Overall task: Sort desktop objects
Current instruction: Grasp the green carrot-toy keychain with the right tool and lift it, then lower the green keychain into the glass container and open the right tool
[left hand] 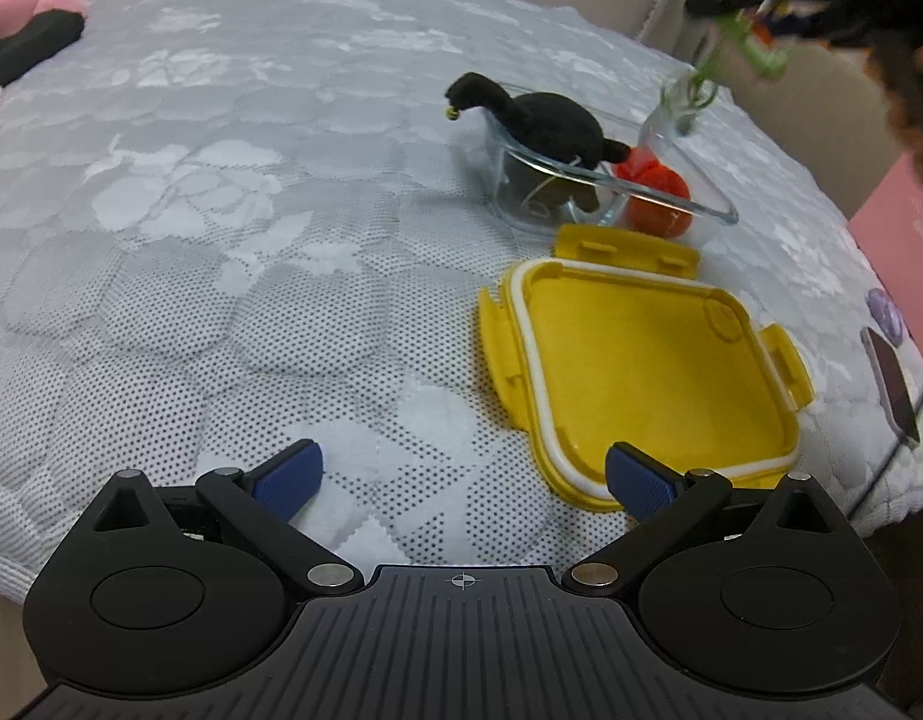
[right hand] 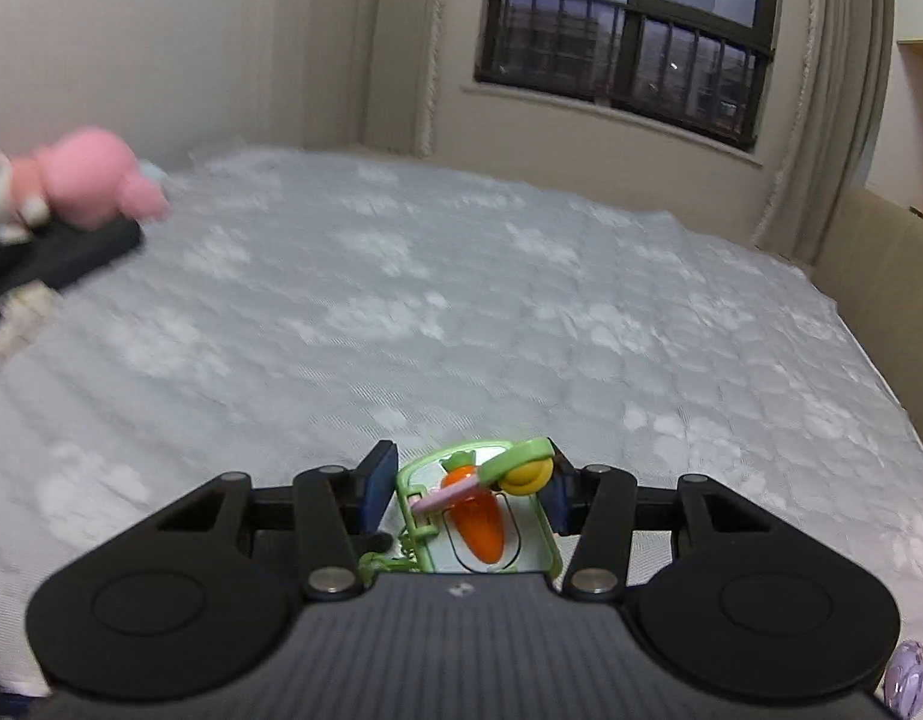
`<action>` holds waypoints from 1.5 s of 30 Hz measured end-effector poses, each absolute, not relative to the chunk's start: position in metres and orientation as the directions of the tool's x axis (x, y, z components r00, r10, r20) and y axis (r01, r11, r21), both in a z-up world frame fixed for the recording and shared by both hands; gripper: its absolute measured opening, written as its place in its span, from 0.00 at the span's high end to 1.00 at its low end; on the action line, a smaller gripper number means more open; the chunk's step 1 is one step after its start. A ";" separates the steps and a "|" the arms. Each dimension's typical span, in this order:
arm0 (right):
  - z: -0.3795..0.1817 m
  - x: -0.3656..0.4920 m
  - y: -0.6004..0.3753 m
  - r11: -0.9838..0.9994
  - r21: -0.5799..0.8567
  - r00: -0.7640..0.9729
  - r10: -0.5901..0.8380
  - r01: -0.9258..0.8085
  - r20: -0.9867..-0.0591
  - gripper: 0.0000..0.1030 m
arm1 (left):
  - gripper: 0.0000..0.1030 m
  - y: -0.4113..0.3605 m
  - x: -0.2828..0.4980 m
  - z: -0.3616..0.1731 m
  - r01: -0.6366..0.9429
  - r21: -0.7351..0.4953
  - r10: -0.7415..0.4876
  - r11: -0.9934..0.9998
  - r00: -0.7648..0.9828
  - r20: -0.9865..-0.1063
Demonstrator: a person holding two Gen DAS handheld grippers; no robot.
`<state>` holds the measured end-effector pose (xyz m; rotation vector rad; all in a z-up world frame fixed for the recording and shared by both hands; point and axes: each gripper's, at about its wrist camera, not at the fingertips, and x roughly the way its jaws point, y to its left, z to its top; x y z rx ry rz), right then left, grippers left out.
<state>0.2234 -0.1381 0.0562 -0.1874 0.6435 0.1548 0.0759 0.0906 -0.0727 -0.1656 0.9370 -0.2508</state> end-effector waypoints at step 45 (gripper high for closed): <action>-0.011 0.217 -0.056 0.960 0.127 0.723 0.272 -0.250 -0.635 0.79 | 0.00 0.096 0.071 -0.068 0.144 -0.236 -0.275 0.961 0.599 -0.752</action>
